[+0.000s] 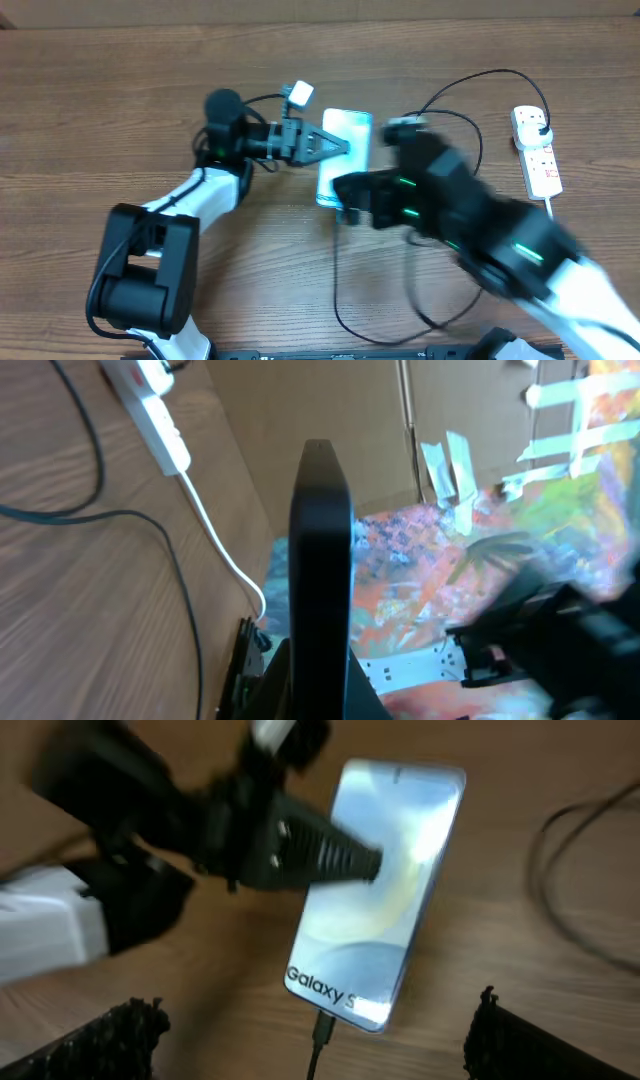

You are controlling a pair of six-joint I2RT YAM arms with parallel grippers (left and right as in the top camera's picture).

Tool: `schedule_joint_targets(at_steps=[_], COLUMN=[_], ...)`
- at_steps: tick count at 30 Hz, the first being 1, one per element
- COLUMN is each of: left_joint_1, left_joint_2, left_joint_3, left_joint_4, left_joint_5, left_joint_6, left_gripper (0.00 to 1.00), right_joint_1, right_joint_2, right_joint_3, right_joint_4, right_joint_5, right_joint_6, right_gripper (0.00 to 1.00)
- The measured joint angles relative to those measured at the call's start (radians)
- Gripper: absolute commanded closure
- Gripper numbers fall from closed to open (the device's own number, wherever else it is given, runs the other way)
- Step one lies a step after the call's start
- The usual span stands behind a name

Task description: Plug charger to phone and switch on socket

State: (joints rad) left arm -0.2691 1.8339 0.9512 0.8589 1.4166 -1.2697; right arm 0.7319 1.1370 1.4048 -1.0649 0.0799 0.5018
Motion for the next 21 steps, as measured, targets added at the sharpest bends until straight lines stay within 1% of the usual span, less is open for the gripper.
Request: schedule_joint_targets(at_steps=[2, 4, 6, 8, 11, 14, 16, 19, 21], left_joint_1=[-0.052, -0.093, -0.120, -0.121, -0.092, -0.046, -0.014, 0.027, 0.041], left_joint_2=[0.000, 0.000, 0.000, 0.000, 0.001, 0.001, 0.001, 0.001, 0.001], left_joint_3=[0.000, 0.000, 0.005, 0.018, 0.055, 0.098, 0.122, 0.150, 0.154], left_joint_4=[-0.003, -0.045, -0.181, -0.397, -0.781, -1.057, -1.141, -1.205, -1.232], left_joint_5=[-0.048, -0.098, -0.153, -0.220, -0.356, -0.486, -0.537, -0.576, -0.587], left_joint_6=[-0.002, 0.015, 0.061, 0.147, 0.319, 0.502, 0.620, 0.780, 0.858], left_gripper=[0.96, 0.96, 0.96, 0.96, 0.96, 0.96, 0.96, 0.96, 0.96], right_joint_1=[-0.002, -0.003, -0.004, -0.004, -0.005, -0.005, -0.005, -0.005, -0.005], right_joint_2=[-0.090, -0.181, -0.253, -0.306, -0.345, -0.351, -0.350, -0.346, -0.335], right_joint_3=[0.035, 0.046, 0.047, 0.047, 0.047, 0.046, 0.038, 0.006, -0.009], right_joint_4=[-0.059, -0.105, -0.133, -0.140, -0.142, -0.152, -0.148, -0.126, -0.121], right_joint_5=[0.069, 0.151, 0.222, 0.281, 0.329, 0.354, 0.363, 0.372, 0.373], right_joint_6=[-0.005, -0.007, -0.008, -0.009, -0.009, -0.010, -0.009, -0.005, 0.004], right_gripper=[0.00, 0.00, 0.00, 0.00, 0.00, 0.00, 0.00, 0.00, 0.00])
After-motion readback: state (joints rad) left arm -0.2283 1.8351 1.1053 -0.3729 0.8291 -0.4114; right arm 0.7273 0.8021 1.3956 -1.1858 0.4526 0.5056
